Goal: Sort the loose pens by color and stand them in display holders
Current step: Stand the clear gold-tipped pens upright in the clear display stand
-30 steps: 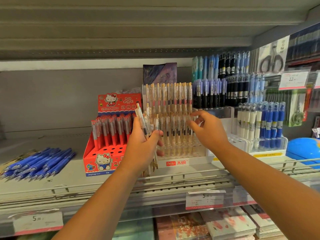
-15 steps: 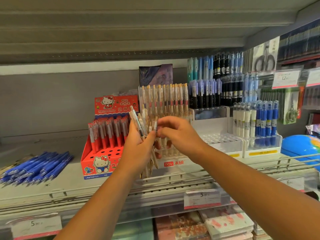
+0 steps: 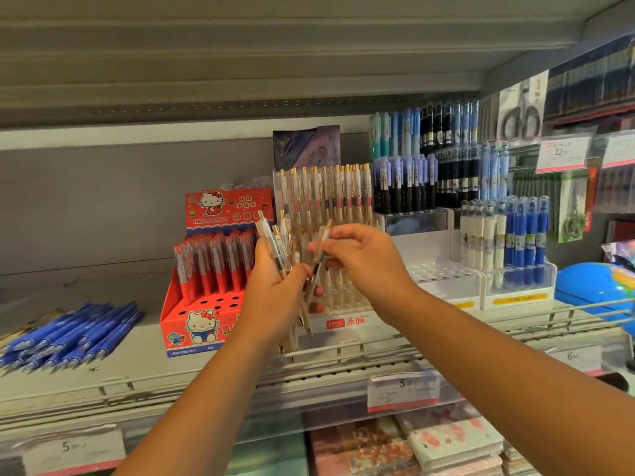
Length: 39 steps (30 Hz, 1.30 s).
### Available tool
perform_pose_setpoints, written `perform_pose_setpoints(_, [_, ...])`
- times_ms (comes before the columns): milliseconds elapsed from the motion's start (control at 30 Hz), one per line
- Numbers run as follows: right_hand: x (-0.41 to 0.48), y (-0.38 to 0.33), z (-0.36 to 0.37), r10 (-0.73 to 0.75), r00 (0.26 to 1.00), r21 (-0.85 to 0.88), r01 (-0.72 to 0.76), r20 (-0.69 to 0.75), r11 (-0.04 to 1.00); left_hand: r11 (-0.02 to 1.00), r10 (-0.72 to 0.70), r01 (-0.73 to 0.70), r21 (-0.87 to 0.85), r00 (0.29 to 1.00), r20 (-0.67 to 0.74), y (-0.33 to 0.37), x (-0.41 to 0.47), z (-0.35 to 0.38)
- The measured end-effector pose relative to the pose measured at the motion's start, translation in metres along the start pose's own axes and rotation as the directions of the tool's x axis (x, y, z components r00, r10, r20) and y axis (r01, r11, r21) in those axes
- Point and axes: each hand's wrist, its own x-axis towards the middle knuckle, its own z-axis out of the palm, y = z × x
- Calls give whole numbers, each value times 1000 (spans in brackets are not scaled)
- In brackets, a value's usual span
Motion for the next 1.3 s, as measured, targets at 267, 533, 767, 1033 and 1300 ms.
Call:
perform_pose_setpoints(267, [16,-22,-38,-151,984,15,153,-93,988,993,57,-53,102,998,-29,2,-1,0])
perform_pose_setpoints(533, [38,-14,-78,-263,927,-308,176,-268,935,993,14,-11,116,1000,-22,-2,0,-3])
perform_pose_setpoints(767, [48,9,-90,-226,924,-376,100,-309,921,993,12,-11,117,1000,-7,-3,0,-3])
perform_pose_setpoints(1033, [56,25,-85,-194,957,-502,61,-217,863,998,9,-8,68,1000,-10,0,0,-3])
perform_pose_setpoints(1300, [53,39,-81,-232,966,-671,100,-111,734,998,50,-48,47,998,-44,2,0,0])
